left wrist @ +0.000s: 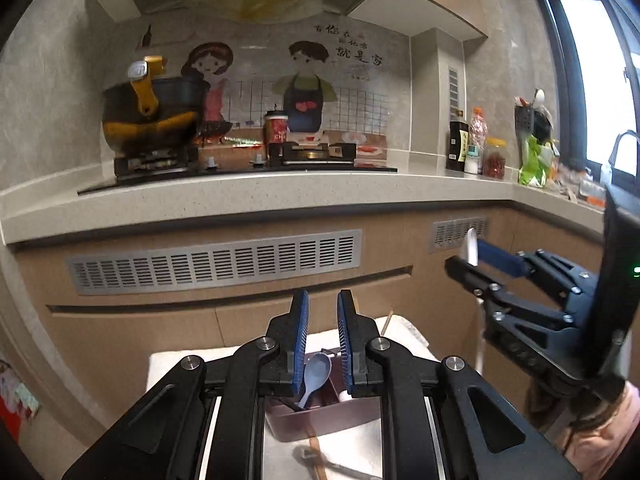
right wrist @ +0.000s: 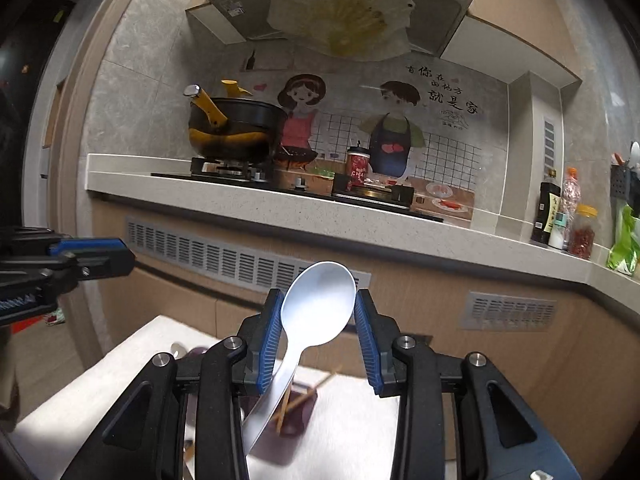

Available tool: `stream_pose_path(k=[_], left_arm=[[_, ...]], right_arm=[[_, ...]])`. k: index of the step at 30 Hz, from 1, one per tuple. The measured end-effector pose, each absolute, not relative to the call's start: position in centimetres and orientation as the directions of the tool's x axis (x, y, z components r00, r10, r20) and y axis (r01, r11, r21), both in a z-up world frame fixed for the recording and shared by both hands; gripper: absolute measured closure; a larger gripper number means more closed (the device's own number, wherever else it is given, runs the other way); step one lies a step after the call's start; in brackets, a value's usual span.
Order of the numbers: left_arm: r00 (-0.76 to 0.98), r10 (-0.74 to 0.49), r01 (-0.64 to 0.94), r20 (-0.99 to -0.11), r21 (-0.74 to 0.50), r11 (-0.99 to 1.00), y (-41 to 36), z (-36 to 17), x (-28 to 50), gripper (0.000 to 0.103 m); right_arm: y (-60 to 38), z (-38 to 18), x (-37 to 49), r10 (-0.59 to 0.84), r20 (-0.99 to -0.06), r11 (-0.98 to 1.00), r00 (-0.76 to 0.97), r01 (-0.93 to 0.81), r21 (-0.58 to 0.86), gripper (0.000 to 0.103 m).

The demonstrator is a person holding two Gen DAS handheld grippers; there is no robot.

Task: Organize utensils
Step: 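Carry the black-handled spoon and white plastic spoon toward the caddy with both tools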

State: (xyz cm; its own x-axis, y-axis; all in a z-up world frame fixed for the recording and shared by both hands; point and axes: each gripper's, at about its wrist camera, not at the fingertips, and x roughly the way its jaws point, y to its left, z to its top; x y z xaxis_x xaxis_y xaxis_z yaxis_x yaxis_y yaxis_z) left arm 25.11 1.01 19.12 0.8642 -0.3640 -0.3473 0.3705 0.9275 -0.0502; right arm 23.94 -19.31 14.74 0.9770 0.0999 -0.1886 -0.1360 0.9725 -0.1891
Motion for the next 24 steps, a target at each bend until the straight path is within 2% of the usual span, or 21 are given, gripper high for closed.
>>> stream_pose_path(k=[2,5,10,13,15,18,22,24], left_arm=[[0.847,-0.362,0.366,-0.390,-0.069,0.928,1.5,17.9,26.2,0.088],[0.795,-0.344,0.339,-0.500,-0.105,0.935,2.1,14.4,27.8,0.087],[0.661,-0.274,0.220,-0.699,-0.169,0.961,3.8,6.6,30.6,0.086],[0.524,-0.289,0.114,-0.801,-0.270,0.956,5.3,1.8,32.2,0.082],[0.427,-0.341,0.055,-0.837,-0.352,0.934,5.6,-1.1,32.7,0.080],[0.331,-0.425,-0.034,-0.843,-0.461,0.887,6.1,-4.3,33.7,0.075],[0.363,-0.402,-0.087,-0.841,-0.460,0.883,5.7,-5.0,34.5,0.065],[0.386,-0.367,-0.089,-0.846,-0.431,0.898,5.0,-4.7,35.0,0.051]], right_arm=[[-19.2,14.3,25.2,0.114,-0.217,0.973,0.969,-0.153,-0.174,0.070],[-19.4,13.0,26.4,0.127,-0.277,0.971,0.952,-0.176,-0.159,0.070],[-19.7,10.6,26.6,0.122,-0.336,0.968,0.934,-0.188,-0.169,0.070],[-20.0,9.6,26.3,0.121,-0.355,0.966,0.927,-0.192,-0.173,0.070],[-20.3,9.0,26.1,0.125,-0.366,0.966,0.922,-0.197,-0.167,0.070],[-20.7,7.8,25.6,0.124,-0.381,0.965,0.916,-0.201,-0.167,0.070],[-21.2,5.3,25.6,0.118,-0.444,0.965,0.888,-0.208,-0.158,0.070],[-21.6,3.7,25.7,0.105,-0.481,0.968,0.870,-0.201,-0.152,0.070]])
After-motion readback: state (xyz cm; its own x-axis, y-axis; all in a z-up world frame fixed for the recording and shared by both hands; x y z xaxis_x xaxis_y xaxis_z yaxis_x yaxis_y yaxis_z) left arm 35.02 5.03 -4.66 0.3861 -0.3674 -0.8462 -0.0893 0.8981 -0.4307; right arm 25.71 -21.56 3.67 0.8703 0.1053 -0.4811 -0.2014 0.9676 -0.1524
